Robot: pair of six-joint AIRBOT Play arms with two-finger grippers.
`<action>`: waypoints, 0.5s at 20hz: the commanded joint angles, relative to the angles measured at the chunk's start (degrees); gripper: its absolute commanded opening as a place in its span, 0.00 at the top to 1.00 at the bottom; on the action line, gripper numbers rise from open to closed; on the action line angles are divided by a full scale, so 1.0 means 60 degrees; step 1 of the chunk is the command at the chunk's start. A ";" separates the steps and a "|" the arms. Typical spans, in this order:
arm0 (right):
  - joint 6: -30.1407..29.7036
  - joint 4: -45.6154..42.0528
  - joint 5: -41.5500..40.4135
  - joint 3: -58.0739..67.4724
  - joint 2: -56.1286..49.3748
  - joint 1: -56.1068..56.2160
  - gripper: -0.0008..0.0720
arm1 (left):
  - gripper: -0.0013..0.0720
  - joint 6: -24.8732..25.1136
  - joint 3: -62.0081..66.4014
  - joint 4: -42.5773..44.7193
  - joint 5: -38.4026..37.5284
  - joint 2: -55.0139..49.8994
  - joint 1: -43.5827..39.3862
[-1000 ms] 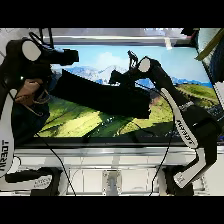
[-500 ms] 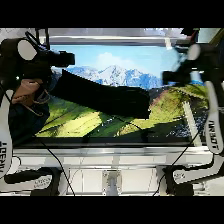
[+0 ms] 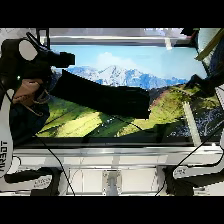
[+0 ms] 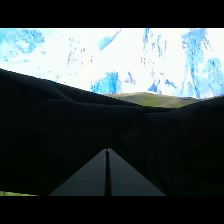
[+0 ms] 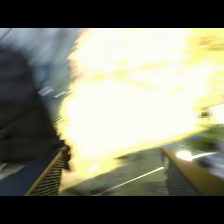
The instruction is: Fold the clothes and pants, and hang the long-sleeved shirts on hangers.
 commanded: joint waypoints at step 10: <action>-0.3861 0.5799 -0.1945 -0.3268 -0.2273 0.0874 0.03 | 0.96 0.0000 -0.0004 -0.0029 -0.0087 -0.0011 0.0007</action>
